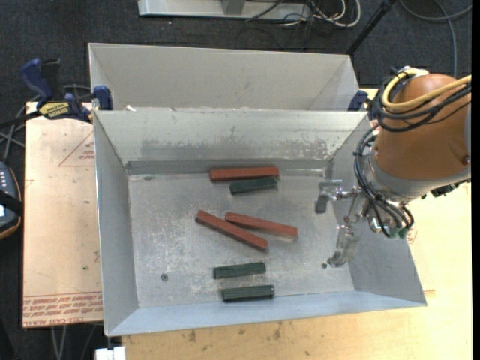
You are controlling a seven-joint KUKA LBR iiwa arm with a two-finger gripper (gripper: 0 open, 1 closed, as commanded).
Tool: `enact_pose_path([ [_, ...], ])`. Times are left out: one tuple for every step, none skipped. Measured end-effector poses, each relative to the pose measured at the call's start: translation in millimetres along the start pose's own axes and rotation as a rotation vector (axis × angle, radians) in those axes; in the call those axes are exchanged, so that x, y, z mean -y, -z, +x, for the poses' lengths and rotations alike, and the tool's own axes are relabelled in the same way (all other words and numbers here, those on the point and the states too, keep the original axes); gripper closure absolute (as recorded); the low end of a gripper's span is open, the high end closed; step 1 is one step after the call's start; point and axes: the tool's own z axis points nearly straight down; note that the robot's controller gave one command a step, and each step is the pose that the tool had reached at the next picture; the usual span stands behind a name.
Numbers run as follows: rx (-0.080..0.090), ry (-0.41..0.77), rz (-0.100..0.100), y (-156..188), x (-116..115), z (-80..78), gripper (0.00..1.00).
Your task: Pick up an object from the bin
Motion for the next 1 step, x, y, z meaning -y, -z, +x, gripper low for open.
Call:
enact_pose_path([
  [0.008,0.002,0.001,3.7,-0.3,-1.6,0.00],
])
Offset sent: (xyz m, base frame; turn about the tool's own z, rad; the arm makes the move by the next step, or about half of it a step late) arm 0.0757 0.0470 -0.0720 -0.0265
